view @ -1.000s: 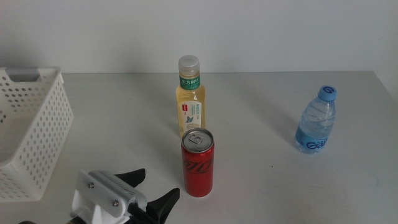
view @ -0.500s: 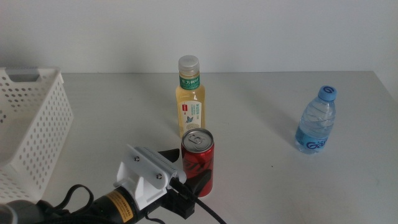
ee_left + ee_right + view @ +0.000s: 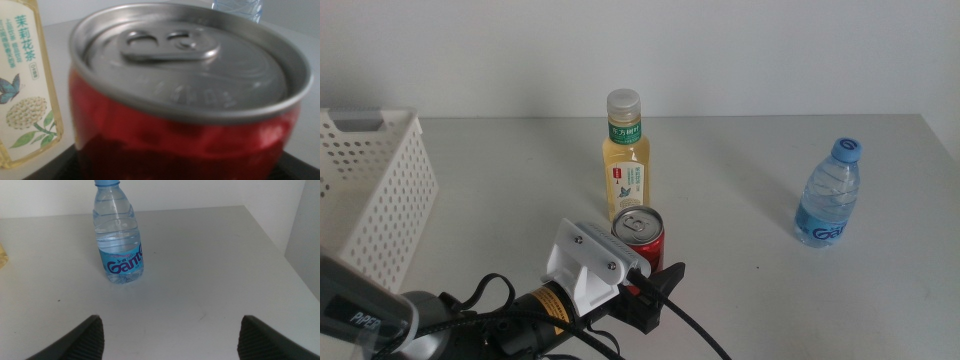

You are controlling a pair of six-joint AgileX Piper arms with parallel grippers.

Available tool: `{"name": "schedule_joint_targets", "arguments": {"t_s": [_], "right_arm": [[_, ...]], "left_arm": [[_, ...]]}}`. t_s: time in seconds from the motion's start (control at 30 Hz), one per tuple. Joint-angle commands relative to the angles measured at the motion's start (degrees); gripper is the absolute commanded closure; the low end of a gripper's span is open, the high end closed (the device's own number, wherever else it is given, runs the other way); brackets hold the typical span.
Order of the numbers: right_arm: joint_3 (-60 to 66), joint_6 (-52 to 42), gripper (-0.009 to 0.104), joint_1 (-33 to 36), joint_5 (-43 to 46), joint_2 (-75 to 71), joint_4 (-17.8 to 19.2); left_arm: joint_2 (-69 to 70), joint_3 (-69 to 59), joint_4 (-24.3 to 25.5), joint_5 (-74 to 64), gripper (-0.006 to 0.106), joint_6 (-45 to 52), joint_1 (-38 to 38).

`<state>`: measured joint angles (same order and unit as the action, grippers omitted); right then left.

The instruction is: Use arms to grab the bottles and put them into the dustbin to the left of the table.

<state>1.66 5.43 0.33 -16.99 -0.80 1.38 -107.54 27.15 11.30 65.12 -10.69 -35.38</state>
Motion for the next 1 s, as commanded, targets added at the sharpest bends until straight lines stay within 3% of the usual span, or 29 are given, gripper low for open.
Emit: {"name": "schedule_joint_targets", "arguments": {"t_s": [0.0, 0.5, 0.67, 0.77, 0.93, 0.97], "right_arm": [[-0.6, -0.3, 0.001, -0.3, 4.4, -1.2, 0.7], [-0.6, -0.3, 0.001, -0.3, 4.4, -1.2, 0.7], [-0.6, -0.3, 0.001, -0.3, 4.4, -1.2, 0.7], [-0.6, -0.3, 0.001, -0.3, 4.4, -1.2, 0.7], [-0.6, -0.3, 0.001, -0.3, 4.4, -1.2, 0.7], [-0.6, -0.3, 0.001, -0.3, 4.4, -1.2, 0.7]], "left_arm": [[1.7, 1.7, 0.5, 10.0, 0.007, -0.7, 0.1], [1.7, 1.8, 0.9, 10.1, 0.007, 1.6, 0.1], [1.0, 1.8, -0.1, 9.5, 0.015, 1.5, 0.1], [0.1, 1.8, -0.1, 9.7, 0.027, 1.5, 0.1], [-0.2, 1.7, 0.0, 10.2, 0.059, 1.6, 0.1], [-0.2, 1.5, 0.0, 10.2, 0.086, 1.6, 0.1]]}}
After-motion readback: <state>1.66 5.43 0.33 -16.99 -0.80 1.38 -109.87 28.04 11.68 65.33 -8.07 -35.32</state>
